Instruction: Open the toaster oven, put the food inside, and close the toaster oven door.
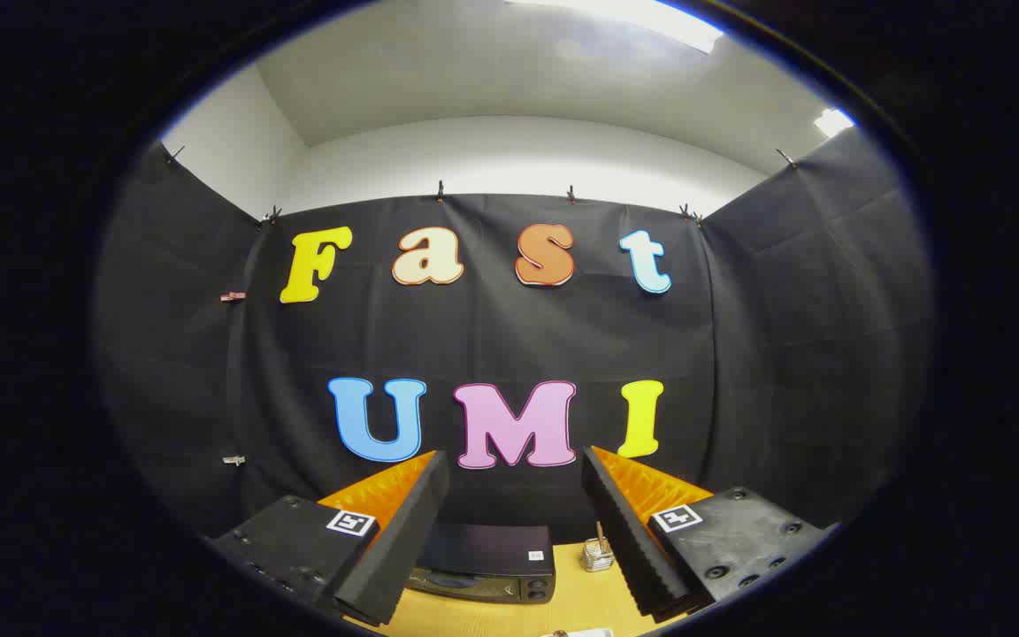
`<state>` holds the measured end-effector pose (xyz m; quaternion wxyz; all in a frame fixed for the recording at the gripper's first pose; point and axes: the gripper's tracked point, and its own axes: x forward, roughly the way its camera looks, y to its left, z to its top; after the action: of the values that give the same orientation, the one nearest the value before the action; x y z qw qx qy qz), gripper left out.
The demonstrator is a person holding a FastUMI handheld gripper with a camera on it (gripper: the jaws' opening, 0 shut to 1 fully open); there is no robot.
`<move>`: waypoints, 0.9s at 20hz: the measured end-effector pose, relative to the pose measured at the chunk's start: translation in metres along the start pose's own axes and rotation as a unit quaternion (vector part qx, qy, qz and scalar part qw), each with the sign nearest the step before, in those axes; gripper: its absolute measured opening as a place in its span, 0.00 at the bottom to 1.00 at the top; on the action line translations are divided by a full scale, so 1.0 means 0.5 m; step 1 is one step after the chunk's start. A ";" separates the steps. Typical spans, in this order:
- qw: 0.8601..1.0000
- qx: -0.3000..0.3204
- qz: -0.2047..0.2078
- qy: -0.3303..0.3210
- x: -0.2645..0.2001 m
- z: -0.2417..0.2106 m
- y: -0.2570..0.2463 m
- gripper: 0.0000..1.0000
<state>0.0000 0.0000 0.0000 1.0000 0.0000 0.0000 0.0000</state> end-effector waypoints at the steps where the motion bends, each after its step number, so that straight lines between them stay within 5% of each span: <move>1: 1.000 0.002 0.001 -0.001 0.000 0.001 -0.001 0.97; 18: 1.000 0.010 0.002 0.008 0.011 -0.023 0.005 0.97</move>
<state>0.0056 0.0026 -0.0117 0.9999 0.0105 0.0082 0.0023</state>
